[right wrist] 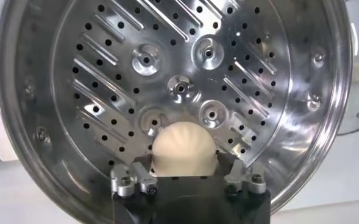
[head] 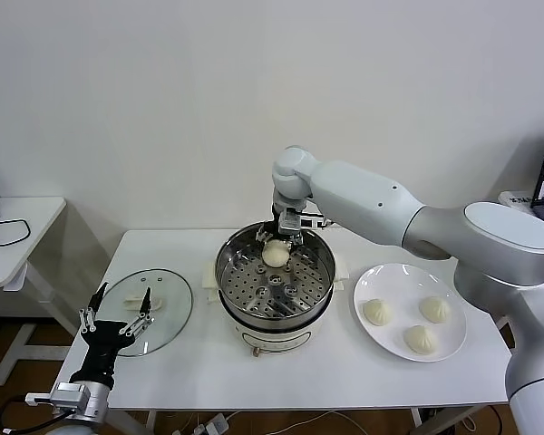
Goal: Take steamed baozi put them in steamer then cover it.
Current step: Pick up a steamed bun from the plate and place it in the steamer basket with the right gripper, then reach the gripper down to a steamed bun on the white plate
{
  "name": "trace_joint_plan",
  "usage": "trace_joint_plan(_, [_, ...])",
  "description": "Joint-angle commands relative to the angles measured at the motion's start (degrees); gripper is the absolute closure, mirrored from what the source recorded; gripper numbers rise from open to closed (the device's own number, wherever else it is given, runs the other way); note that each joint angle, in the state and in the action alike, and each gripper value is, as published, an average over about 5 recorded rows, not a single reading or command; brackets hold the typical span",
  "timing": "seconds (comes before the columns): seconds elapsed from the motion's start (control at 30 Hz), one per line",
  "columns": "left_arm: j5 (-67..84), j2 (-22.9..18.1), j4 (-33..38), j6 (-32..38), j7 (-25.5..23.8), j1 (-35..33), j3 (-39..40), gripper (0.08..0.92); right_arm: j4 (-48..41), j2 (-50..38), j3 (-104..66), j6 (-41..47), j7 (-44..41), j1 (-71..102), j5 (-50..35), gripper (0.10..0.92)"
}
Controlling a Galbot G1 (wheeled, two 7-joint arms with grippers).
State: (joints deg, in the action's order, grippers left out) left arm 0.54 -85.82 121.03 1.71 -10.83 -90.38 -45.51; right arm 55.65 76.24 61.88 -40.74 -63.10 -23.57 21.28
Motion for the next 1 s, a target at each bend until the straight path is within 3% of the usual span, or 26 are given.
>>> trace_joint_plan(0.03, [0.1,-0.1,0.0,0.1,-0.1,-0.1,-0.1,0.177,2.8,-1.8,-0.3,2.5,0.1,-1.1,-3.5,0.204])
trace_joint_plan(0.3, [0.0,-0.2,0.8,0.0,0.0,-0.4,0.1,0.177,16.3,-17.4,2.5,19.2,-9.3,-14.8,-26.0,0.203])
trace_joint_plan(0.47, [0.0,-0.3,1.8,-0.1,0.1,-0.7,0.3,0.177,23.2,-30.1,7.1,35.2,-13.5,-18.9,-33.4,0.203])
trace_joint_plan(0.67, [-0.2,-0.4,2.2,0.2,0.1,-1.0,1.1,0.177,26.6,-40.9,8.4,49.7,-15.0,-14.5,-34.6,0.203])
trace_joint_plan(1.0, [-1.1,-0.6,2.4,0.3,0.3,-1.2,2.8,0.177,22.9,-44.2,-1.1,52.6,-9.4,6.1,-28.0,0.203])
